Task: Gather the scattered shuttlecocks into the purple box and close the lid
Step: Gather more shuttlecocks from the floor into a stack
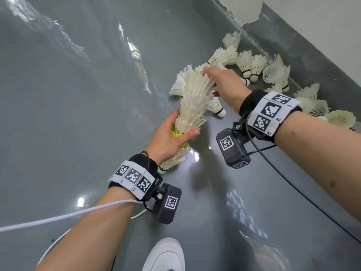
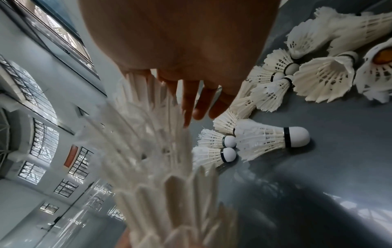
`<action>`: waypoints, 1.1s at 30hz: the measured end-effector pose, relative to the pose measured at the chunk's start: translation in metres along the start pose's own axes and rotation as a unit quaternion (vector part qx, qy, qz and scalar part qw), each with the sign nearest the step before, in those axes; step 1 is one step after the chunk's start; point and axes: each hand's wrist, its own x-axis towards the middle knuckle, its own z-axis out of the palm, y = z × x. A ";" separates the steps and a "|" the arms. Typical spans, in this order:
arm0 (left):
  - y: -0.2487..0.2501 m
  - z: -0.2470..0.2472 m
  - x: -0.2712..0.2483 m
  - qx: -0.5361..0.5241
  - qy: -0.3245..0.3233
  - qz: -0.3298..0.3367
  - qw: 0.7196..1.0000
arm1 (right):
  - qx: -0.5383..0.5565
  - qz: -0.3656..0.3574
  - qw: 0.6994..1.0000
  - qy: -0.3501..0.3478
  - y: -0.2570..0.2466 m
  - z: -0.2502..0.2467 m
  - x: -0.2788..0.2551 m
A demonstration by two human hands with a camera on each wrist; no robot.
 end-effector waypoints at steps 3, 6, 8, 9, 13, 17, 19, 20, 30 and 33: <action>-0.001 0.003 0.001 0.006 0.000 -0.002 1.000 | 0.045 0.003 0.999 0.015 -0.002 0.005 -0.002; -0.004 0.000 0.002 -0.012 0.018 -0.005 1.000 | 0.107 0.004 0.994 -0.007 0.003 0.008 -0.002; -0.005 -0.003 0.002 -0.019 0.028 -0.002 0.999 | 0.149 0.002 0.989 -0.024 0.006 0.008 -0.003; -0.006 -0.005 0.002 -0.019 0.032 -0.001 0.999 | 0.169 0.007 0.985 -0.022 0.007 0.009 -0.002; -0.005 -0.006 0.003 -0.021 0.037 -0.001 0.999 | 0.216 0.041 0.975 0.033 0.013 0.011 0.006; -0.001 -0.007 0.003 -0.022 0.036 -0.001 0.999 | -0.125 -0.015 0.990 0.071 0.044 0.002 0.019; 0.000 -0.008 0.003 -0.018 0.035 -0.001 0.999 | -0.284 -0.004 0.959 0.014 0.059 0.000 0.014; 0.000 -0.009 0.003 -0.016 0.034 -0.001 0.999 | -0.339 0.008 0.940 -0.017 0.067 0.000 0.012; -0.001 -0.009 0.006 -0.017 0.018 -0.004 1.000 | -0.065 0.008 0.977 0.204 0.045 -0.006 0.021; -0.002 -0.006 0.007 -0.002 0.009 -0.003 1.000 | 0.186 0.024 0.956 0.226 0.019 -0.014 0.035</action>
